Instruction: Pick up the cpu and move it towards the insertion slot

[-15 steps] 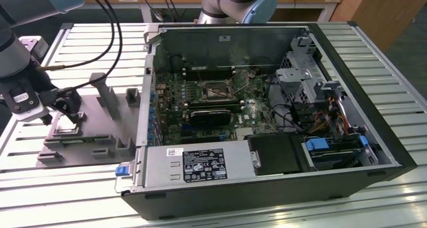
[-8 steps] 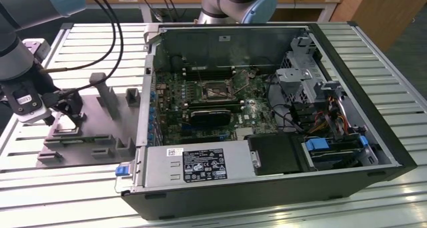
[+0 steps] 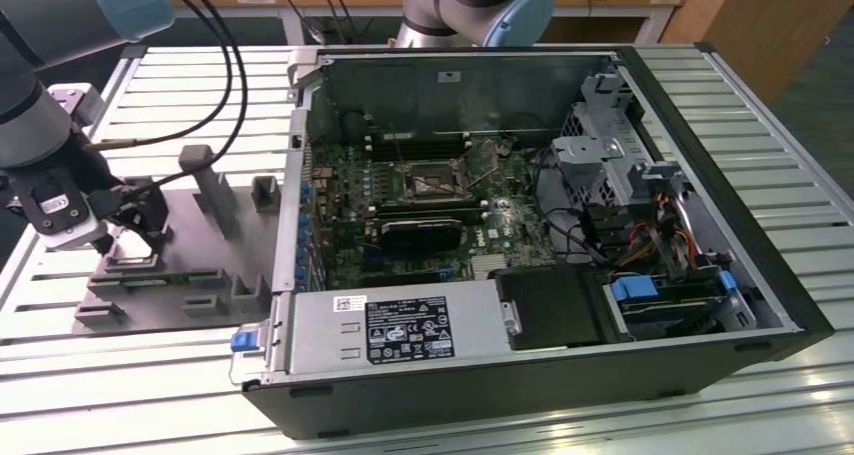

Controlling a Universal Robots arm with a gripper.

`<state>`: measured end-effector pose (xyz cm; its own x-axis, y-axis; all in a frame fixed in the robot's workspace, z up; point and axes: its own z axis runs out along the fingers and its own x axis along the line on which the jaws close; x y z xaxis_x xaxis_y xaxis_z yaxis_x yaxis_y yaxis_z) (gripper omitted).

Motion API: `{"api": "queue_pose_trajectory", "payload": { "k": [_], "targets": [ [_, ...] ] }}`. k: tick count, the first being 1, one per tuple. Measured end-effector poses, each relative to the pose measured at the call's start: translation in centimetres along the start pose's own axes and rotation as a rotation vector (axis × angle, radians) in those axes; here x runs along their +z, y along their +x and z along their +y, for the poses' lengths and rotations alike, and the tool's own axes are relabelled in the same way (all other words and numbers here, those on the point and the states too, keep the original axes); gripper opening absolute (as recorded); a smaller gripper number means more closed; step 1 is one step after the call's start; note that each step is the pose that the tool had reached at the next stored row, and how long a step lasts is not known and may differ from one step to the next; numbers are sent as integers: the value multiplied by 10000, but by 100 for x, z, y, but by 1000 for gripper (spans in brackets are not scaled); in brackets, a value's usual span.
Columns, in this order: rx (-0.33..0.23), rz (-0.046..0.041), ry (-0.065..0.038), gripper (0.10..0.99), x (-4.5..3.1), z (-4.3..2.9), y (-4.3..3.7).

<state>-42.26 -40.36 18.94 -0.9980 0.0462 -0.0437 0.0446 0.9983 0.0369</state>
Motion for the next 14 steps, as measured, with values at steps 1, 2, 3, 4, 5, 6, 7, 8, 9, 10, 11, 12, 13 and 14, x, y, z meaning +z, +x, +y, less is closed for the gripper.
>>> {"api": "queue_pose_trajectory", "payload": {
  "k": [1,2,3,4,5,6,7,8,9,10,11,12,13,14],
  "targets": [
    [-6,-8,-4,647,7,0,1],
    [-9,-11,-5,647,11,-1,2],
    [-11,-15,-5,647,15,-1,3],
    [-14,-19,-5,647,19,-1,4],
    [-17,-24,-6,647,25,-1,4],
    [-20,-29,-6,647,32,-1,5],
    [-24,-34,-7,647,40,-1,6],
    [-28,-40,-11,647,49,-2,6],
    [-30,-41,-12,647,54,-2,7],
    [-30,-41,-12,647,57,-2,7],
    [-30,-40,-11,647,56,-2,7],
    [-30,-39,-10,647,56,-2,7],
    [-30,-40,-11,647,57,-2,7],
    [-31,-40,-12,647,58,-2,7]
  ]
}}
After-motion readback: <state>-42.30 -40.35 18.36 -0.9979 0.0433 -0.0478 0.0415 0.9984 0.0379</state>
